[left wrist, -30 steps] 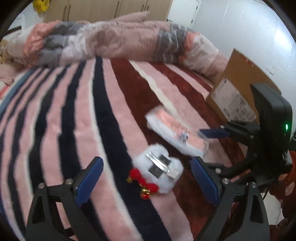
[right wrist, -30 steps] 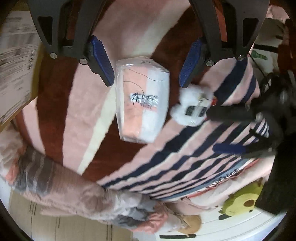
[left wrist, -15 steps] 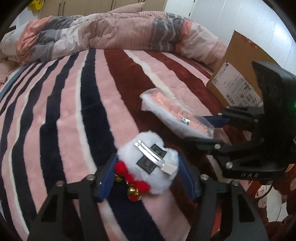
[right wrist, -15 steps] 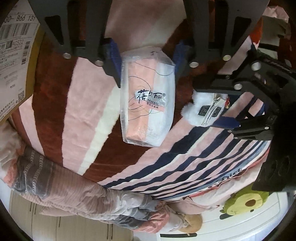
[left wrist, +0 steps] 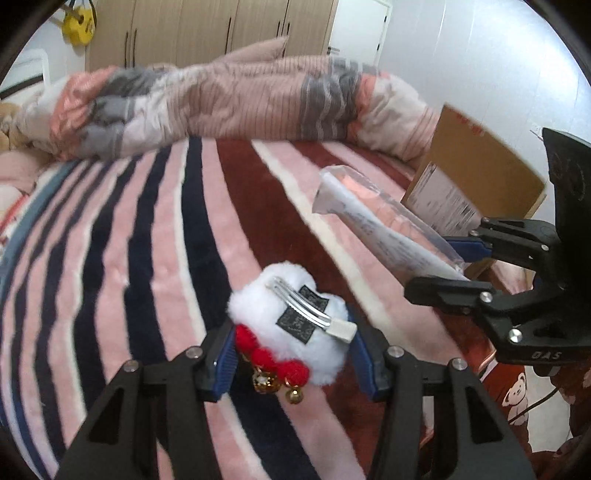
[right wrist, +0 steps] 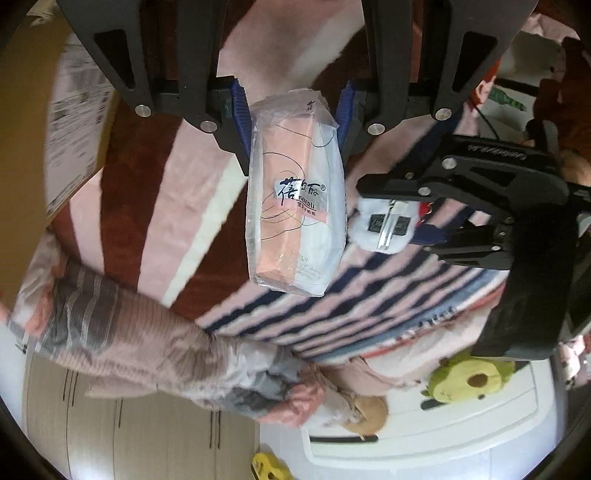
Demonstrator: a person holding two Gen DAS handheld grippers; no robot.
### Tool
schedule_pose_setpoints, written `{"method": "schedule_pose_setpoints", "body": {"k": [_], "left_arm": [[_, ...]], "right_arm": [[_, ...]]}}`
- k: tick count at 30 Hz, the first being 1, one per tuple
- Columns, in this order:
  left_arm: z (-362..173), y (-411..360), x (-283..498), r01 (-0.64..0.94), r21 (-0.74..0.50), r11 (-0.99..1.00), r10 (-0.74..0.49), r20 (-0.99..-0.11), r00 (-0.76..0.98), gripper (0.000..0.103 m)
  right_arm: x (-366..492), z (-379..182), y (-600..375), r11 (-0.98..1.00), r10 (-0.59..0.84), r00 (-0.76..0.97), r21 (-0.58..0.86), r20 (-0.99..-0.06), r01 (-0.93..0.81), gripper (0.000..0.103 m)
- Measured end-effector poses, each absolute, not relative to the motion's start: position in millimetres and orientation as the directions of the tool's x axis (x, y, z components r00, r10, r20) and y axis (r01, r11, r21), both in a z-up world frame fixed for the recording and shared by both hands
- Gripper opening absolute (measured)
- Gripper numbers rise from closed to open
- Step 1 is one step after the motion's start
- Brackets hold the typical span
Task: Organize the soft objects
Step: 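Carry the plush and packaged towel into the box while both grippers open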
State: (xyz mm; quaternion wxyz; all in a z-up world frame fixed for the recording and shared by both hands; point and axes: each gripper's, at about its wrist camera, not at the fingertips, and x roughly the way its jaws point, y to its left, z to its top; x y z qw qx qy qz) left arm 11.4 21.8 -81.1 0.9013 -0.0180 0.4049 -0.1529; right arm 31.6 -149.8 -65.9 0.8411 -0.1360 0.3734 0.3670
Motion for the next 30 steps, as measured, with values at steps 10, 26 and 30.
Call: {"method": "schedule_pose_setpoints", "body": {"k": [10, 26, 30], "left_arm": [[7.9, -17.2, -10.9, 0.329, -0.103, 0.939, -0.318, -0.627, 0.711, 0.050], [71.4, -172.1, 20.3, 0.538, -0.065, 0.840, -0.474, -0.569, 0.671, 0.051], [68.8, -200.0, 40.1, 0.540, -0.018, 0.841, -0.439, -0.606, 0.664, 0.051]], "right_arm": [[-1.4, 22.1, -202.7, 0.710, 0.576, 0.574, 0.008, -0.581, -0.704, 0.034], [10.3, 36.0, -344.0, 0.865, 0.405, 0.714, -0.014, -0.572, -0.502, 0.034], [33.8, 20.7, -356.6, 0.857, 0.398, 0.686, -0.019, -0.609, -0.514, 0.034]]}}
